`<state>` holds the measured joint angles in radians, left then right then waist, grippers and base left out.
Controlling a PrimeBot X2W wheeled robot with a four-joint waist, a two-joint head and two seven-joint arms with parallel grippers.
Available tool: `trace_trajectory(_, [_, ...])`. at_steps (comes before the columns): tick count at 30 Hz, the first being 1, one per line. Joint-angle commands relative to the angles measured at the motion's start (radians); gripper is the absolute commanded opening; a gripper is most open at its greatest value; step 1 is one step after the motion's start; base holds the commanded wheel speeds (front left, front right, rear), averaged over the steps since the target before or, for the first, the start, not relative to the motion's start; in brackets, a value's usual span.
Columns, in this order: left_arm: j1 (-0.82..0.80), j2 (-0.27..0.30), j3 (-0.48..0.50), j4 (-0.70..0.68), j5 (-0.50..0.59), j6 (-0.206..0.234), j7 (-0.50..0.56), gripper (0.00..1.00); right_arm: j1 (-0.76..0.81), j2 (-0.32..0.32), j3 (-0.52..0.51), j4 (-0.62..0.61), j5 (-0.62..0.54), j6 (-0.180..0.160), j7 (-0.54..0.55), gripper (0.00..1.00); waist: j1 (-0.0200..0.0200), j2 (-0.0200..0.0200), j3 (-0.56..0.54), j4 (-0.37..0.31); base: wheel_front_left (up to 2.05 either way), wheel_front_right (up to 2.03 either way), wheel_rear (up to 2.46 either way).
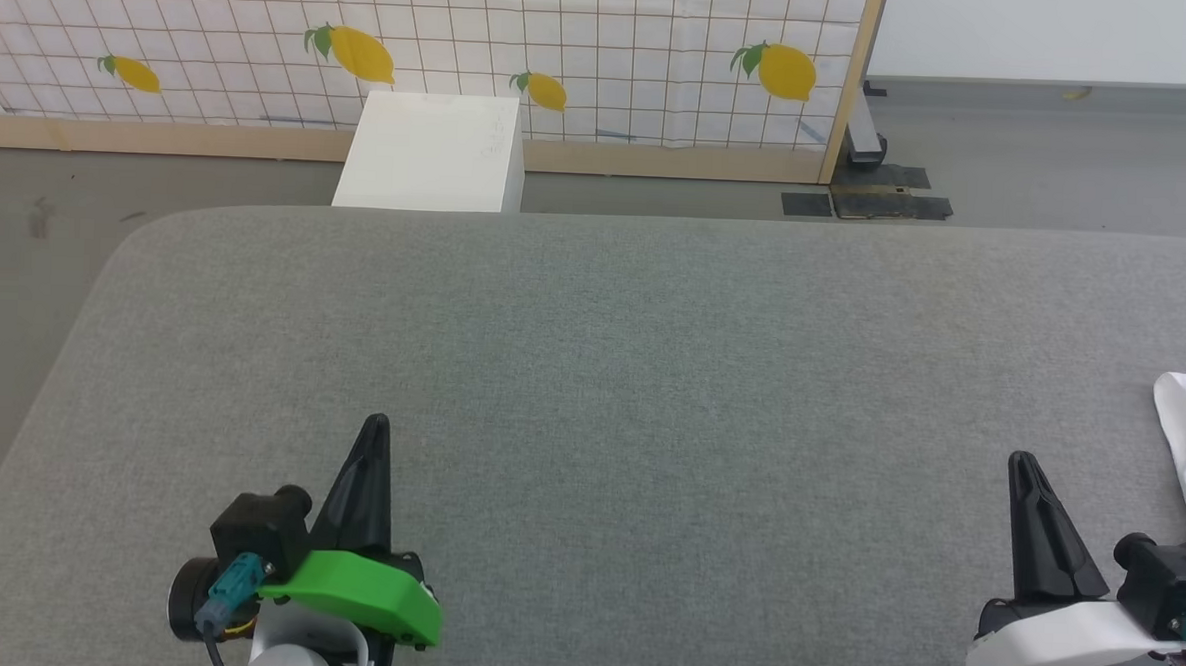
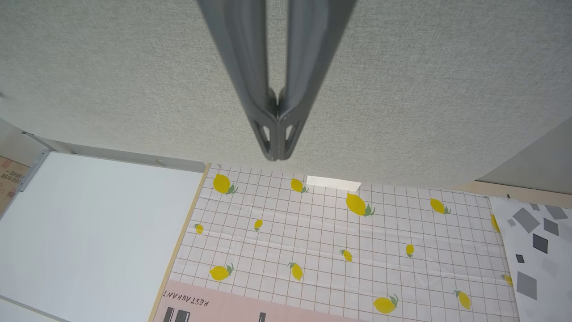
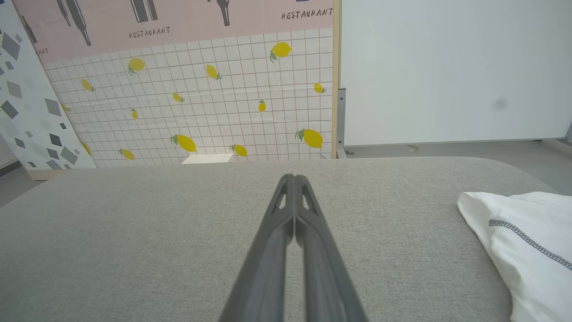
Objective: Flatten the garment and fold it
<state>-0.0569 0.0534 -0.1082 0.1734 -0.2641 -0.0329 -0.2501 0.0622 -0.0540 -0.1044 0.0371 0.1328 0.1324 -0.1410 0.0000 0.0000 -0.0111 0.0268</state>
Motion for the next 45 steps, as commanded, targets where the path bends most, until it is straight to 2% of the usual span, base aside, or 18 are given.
trace_trajectory(1, [0.003,0.000,0.004,-0.006,0.012,0.001,0.005,0.00,-0.003,0.000,0.003,-0.002,-0.005,0.000,0.004,0.00,0.0000,0.0000,0.000,0.000,0.00,0.00,0.00])
trace_trajectory(45, [0.022,-0.001,0.042,-0.067,0.103,0.013,0.094,0.00,-0.024,0.001,0.040,-0.014,-0.052,-0.001,0.053,0.00,0.0000,0.0000,0.004,-0.010,0.00,0.00,0.00])
